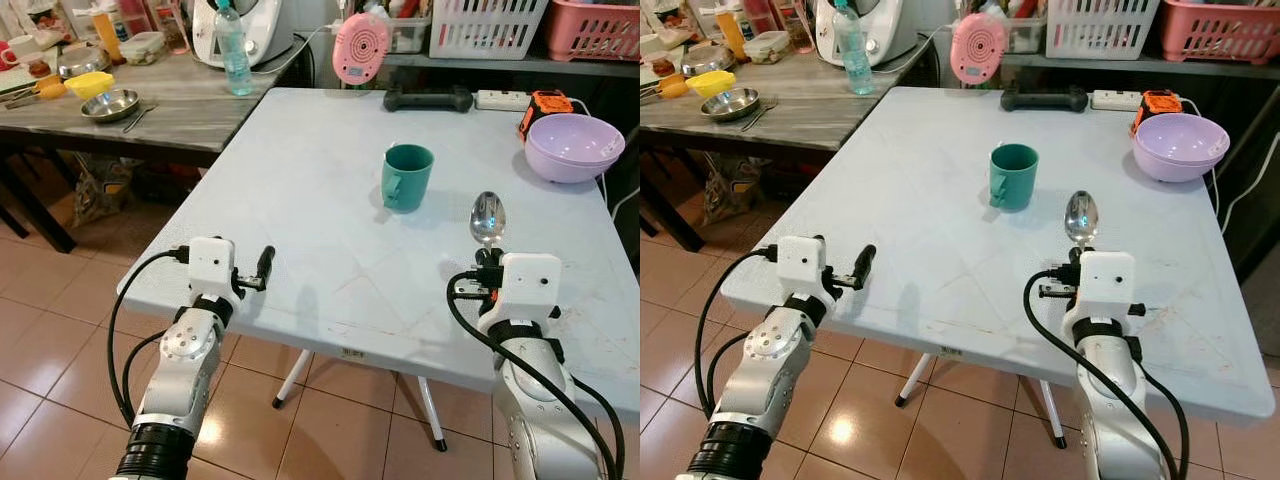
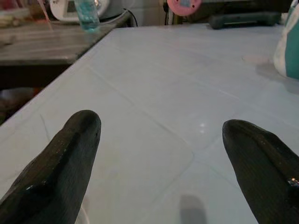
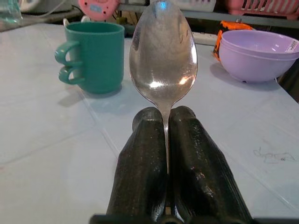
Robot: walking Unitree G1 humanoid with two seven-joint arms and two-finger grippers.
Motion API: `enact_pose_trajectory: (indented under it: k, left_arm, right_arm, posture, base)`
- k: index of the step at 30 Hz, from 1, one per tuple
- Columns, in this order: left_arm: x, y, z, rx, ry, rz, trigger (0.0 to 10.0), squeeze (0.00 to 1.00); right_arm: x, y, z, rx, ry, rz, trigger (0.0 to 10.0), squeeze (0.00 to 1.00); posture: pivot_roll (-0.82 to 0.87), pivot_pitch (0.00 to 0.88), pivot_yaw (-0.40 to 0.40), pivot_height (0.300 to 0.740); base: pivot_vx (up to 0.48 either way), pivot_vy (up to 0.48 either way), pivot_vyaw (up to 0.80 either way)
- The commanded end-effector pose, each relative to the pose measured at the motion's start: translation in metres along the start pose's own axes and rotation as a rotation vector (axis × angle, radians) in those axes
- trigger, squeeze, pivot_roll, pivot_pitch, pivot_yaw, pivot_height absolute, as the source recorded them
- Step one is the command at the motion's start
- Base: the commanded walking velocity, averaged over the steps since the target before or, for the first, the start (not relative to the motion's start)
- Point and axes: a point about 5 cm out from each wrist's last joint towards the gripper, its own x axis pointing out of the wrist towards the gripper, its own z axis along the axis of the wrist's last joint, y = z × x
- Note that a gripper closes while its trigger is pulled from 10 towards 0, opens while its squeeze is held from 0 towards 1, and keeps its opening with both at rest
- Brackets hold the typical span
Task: Setting the table
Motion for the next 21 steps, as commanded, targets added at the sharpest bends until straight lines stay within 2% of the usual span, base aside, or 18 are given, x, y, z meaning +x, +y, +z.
enact_pose_trajectory:
  k: [1,8,12,21]
  left_arm:
    - [0.0012,0.0013,0.0014,0.008,-0.009,0.01,10.0,0.0]
    - [-0.0009,-0.0027,-0.0016,0.019,-0.012,-0.001,10.0,0.0]
    - [-0.0016,-0.007,-0.0027,0.007,-0.015,-0.004,10.0,0.0]
    - [-0.0021,-0.0063,-0.004,-0.007,-0.022,0.032,10.0,0.0]
  right_arm:
    - [0.0011,0.0022,0.0036,0.014,-0.014,0.006,10.0,0.0]
    - [0.0019,0.0014,0.0036,0.012,-0.02,0.007,10.0,0.0]
    - [0.0021,0.0032,0.0049,0.006,-0.027,0.015,10.0,0.0]
    - [0.004,0.0035,0.0057,-0.01,-0.025,0.035,10.0,0.0]
  posture:
    - [-0.15,0.022,0.078,0.74]
    - [-0.15,0.026,0.08,0.74]
    - [-0.16,0.03,0.073,0.74]
    - [-0.15,0.029,0.031,0.74]
  base:
    - [0.0,0.0,-0.79]
    - [0.0,0.0,-0.72]
    - [0.0,0.0,0.0]
    - [0.0,0.0,0.0]
